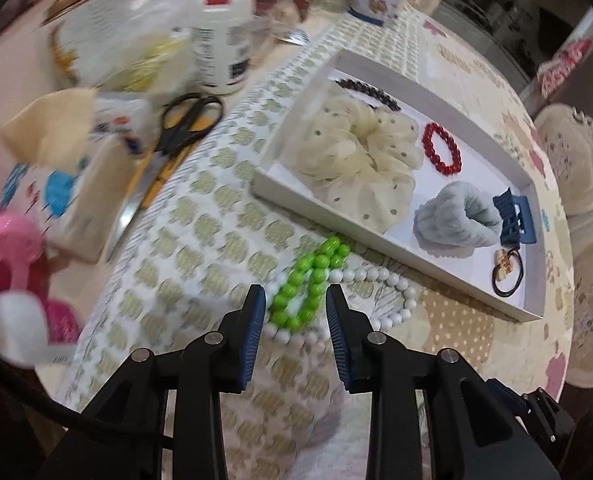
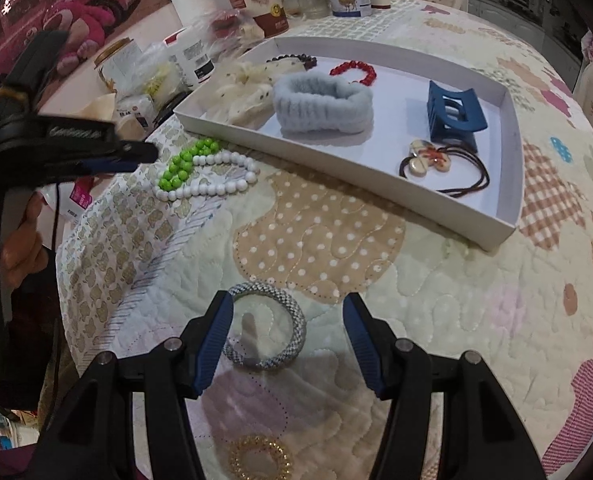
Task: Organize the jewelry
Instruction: 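Grasp the green bead bracelet with the left tool while the right tool grasps the grey braided bangle, then lift and carry the green bracelet with the left tool while the right tool carries the bangle toward the tray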
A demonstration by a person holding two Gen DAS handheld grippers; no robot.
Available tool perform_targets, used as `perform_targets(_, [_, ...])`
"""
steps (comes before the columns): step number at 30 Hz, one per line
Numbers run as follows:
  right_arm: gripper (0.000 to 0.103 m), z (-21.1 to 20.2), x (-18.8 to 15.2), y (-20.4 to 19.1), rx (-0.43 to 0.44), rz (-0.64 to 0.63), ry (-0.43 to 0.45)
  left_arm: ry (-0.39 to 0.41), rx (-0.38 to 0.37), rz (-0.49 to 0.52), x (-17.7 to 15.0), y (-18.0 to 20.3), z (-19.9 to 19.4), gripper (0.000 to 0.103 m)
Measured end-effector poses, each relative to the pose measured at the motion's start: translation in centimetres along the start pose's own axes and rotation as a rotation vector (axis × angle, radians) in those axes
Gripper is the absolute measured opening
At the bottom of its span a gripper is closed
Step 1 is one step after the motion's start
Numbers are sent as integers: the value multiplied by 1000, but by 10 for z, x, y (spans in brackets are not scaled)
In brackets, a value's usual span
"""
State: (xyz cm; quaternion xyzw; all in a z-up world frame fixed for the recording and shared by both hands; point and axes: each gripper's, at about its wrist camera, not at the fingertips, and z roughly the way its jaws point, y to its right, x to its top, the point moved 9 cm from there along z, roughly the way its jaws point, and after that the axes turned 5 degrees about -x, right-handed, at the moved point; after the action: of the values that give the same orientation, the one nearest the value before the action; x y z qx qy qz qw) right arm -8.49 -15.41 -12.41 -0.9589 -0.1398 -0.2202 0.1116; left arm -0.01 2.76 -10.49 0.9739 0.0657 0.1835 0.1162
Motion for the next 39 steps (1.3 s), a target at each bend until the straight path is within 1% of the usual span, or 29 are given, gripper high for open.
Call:
perform_targets(2, [60,4,-1,-1,-7,-1,-5,-15,18,26,4,3,11,30])
perform_targets(5, [60,10,-2,0,-13,-4,-12,-38,6,42,10,8,27,30])
perform_targets(6, [59,12,-2,1,-19,-5,-12,-35,8,49,12,9,30,30])
perform_targets(7, [55,14,-3,2,-26,-3,-12,-34,13,59,14,10,33,30])
perform_targets(8, [54,15,-2,3,-34,0,-5,-41,1,62,17,12,37,28])
perform_targets(9, [50,16,-1,4,-40,0,5,-38,-14,59,18,13,38,20])
perform_targets(11, [40,17,0,5,-52,-9,16,-38,-25,71,20,15,37,17])
perform_targets(12, [28,18,1,6,-59,-18,19,-36,-19,81,21,15,36,17])
perform_targets(13, [22,18,2,6,-61,-20,19,-32,-14,90,21,15,34,17])
perform_targets(14, [13,18,3,6,-51,-13,20,-30,-16,92,21,15,32,16])
perform_targets(15, [12,18,3,7,-31,3,16,-28,-22,90,21,14,28,16])
perform_targets(18, [8,17,5,6,-11,16,20,-11,-38,66,22,8,13,16])
perform_targets(21, [7,8,9,8,16,34,36,20,-61,34,28,3,-7,16])
perform_targets(24, [5,-7,17,9,35,40,72,66,-62,29,33,3,-29,16])
perform_targets(32, [5,-49,41,21,65,65,162,164,-85,59,45,22,-82,16])
perform_targets(34, [5,-54,42,22,73,56,165,181,-84,71,47,28,-90,16])
perform_targets(35, [5,-52,40,19,82,41,147,188,-86,73,47,30,-93,16])
perform_targets(36, [11,-46,37,18,79,30,122,193,-90,73,47,32,-96,16])
perform_targets(37, [23,-37,32,18,60,17,84,197,-94,71,47,34,-97,16])
perform_targets(38, [30,-28,26,18,36,6,51,200,-96,71,46,35,-99,16])
perform_targets(39, [34,-20,20,16,28,-4,31,202,-96,72,45,36,-99,16])
